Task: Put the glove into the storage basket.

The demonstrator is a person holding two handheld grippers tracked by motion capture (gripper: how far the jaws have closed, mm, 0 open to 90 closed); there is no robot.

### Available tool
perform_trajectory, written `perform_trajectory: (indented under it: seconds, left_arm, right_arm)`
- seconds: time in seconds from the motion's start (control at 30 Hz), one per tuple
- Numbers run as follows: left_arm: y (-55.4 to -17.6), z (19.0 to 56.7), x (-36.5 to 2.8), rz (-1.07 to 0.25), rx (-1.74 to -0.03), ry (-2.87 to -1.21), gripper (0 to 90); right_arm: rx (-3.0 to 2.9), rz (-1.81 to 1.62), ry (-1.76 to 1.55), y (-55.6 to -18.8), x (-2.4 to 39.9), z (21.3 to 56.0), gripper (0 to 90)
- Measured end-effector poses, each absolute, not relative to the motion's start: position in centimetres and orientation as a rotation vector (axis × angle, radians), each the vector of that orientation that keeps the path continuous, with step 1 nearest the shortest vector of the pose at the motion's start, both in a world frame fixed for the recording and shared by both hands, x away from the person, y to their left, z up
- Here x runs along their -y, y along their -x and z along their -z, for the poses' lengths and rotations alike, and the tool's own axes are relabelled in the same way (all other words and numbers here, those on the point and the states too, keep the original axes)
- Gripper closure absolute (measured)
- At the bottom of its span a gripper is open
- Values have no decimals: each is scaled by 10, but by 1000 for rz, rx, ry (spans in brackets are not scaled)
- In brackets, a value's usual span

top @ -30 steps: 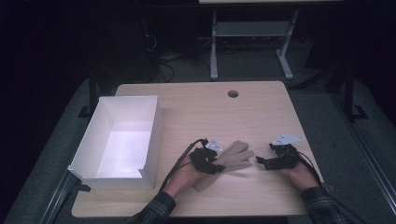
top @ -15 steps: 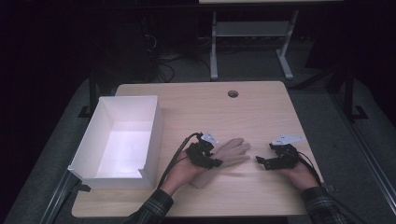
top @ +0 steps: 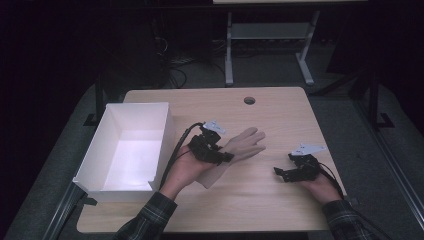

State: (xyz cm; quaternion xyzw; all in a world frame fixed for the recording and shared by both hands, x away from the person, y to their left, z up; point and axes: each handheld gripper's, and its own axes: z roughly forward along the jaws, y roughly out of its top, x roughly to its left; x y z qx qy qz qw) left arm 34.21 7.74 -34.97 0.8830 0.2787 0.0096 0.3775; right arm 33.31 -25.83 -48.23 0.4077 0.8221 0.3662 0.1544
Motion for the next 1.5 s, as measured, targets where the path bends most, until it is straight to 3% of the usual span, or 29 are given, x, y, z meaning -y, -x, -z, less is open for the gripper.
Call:
perform_trajectory:
  seconds: [0.33,0.67,1.2,1.5]
  left_arm:
    - [-347,306,-121,-111,-748,-2222,695]
    - [-346,285,-185,-215,-880,-2129,695]
    - [-327,298,-291,-348,-1151,-1994,695]
    - [-326,331,-318,-392,-1305,-1976,693]
  right_arm:
    - [-2356,-1049,-1167,-333,258,482,164]
    - [-2353,-1052,-1174,-333,258,482,164]
    - [-2353,-1049,-1174,-333,258,482,162]
    - [-2355,-1046,-1170,-333,258,482,162]
